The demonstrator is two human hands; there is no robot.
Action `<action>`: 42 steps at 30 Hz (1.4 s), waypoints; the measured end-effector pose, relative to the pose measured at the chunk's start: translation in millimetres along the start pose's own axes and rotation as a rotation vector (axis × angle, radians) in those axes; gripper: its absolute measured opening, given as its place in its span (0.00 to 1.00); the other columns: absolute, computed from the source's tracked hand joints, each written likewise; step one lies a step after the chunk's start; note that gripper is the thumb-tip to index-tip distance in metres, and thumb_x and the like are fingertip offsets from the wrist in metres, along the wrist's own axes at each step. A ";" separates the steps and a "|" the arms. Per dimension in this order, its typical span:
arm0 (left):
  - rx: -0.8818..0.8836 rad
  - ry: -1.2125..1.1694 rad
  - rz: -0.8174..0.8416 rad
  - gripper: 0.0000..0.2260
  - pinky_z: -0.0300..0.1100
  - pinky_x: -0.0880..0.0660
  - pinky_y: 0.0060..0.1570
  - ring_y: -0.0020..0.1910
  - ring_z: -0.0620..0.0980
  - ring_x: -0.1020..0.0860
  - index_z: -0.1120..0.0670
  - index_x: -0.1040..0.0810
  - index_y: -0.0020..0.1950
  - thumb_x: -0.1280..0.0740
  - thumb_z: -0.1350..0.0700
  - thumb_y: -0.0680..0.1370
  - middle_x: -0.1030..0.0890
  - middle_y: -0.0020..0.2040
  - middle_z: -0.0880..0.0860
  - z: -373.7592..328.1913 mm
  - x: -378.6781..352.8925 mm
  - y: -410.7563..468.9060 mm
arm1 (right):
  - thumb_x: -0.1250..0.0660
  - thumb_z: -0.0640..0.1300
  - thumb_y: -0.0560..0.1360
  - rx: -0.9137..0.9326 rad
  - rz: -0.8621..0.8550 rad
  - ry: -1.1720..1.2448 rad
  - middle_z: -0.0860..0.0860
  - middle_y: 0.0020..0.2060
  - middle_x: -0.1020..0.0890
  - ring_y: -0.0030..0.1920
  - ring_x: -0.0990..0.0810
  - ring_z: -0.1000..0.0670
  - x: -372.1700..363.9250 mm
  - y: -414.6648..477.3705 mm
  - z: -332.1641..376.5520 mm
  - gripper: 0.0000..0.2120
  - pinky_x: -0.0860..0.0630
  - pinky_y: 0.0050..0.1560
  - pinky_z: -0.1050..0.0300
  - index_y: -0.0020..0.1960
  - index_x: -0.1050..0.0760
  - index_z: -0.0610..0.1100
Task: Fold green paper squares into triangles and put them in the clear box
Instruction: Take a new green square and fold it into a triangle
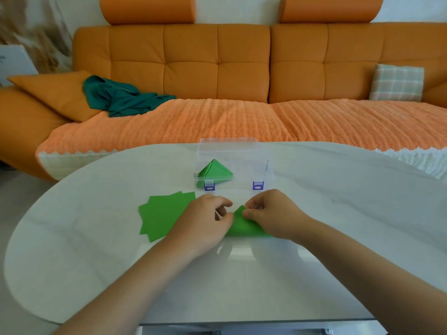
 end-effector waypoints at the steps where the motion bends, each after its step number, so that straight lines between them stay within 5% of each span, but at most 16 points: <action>1: -0.062 0.037 -0.028 0.09 0.30 0.31 0.46 0.46 0.38 0.25 0.47 0.20 0.57 0.33 0.53 0.78 0.23 0.48 0.42 -1.2 1.9 -1.0 | 0.31 0.51 0.76 -0.002 0.005 -0.023 0.61 0.38 0.20 0.48 0.21 0.52 -0.4 0.0 0.7 0.05 0.27 0.62 0.47 0.43 0.19 0.54; 5: -0.272 0.055 0.053 0.09 0.31 0.33 0.49 0.52 0.40 0.26 0.49 0.18 0.53 0.36 0.52 0.77 0.23 0.49 0.41 -6.5 2.9 -4.6 | 0.33 0.52 0.77 -0.009 -0.007 -0.101 0.58 0.40 0.18 0.48 0.21 0.51 -2.1 1.2 2.6 0.08 0.29 0.62 0.48 0.45 0.17 0.53; 12: -0.281 0.137 0.228 0.16 0.38 0.32 0.62 0.58 0.38 0.30 0.45 0.19 0.63 0.39 0.44 0.79 0.24 0.55 0.40 -3.1 -3.0 -10.0 | 0.38 0.52 0.78 0.055 -0.101 -0.304 0.56 0.42 0.17 0.47 0.22 0.51 -9.3 1.5 6.5 0.10 0.36 0.57 0.53 0.44 0.19 0.53; 20: -0.301 0.181 0.234 0.22 0.42 0.30 0.62 0.57 0.39 0.30 0.47 0.19 0.61 0.44 0.41 0.75 0.24 0.56 0.40 -4.2 -4.9 -10.4 | 0.37 0.58 0.76 0.223 -0.236 -0.482 0.58 0.49 0.19 0.52 0.22 0.54 -5.1 -6.7 12.0 0.13 0.34 0.57 0.53 0.58 0.23 0.58; 24: -0.310 0.194 0.220 0.22 0.42 0.29 0.61 0.57 0.39 0.30 0.47 0.19 0.62 0.43 0.41 0.75 0.24 0.56 0.41 -5.6 -4.8 -12.4 | 0.42 0.45 0.76 0.421 -0.138 -0.597 0.57 0.54 0.21 0.53 0.24 0.51 -2.8 -14.5 12.4 0.17 0.34 0.52 0.53 0.59 0.20 0.59; 31: -0.378 0.330 0.220 0.24 0.42 0.30 0.61 0.61 0.41 0.32 0.46 0.25 0.70 0.43 0.39 0.77 0.26 0.60 0.43 -7.7 -3.0 -25.9 | 0.44 0.38 0.74 0.445 -0.060 -0.641 0.57 0.55 0.24 0.52 0.26 0.49 -6.0 -20.3 9.0 0.25 0.40 0.49 0.54 0.62 0.21 0.59; 42: -0.554 0.576 0.147 0.24 0.41 0.41 0.72 0.66 0.50 0.30 0.56 0.24 0.67 0.44 0.44 0.79 0.24 0.66 0.50 -17.9 -10.2 -57.4 | 0.54 0.46 0.71 0.442 -0.146 -0.643 0.56 0.53 0.23 0.48 0.27 0.47 -14.2 -25.8 1.6 0.28 0.39 0.47 0.52 0.58 0.19 0.57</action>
Point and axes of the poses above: each hand's wrist, its own y-axis towards the middle knuckle, its own x-axis out of the back of the hand, z = x × y, the point moved 3 cm from there along y, towards the middle knuckle
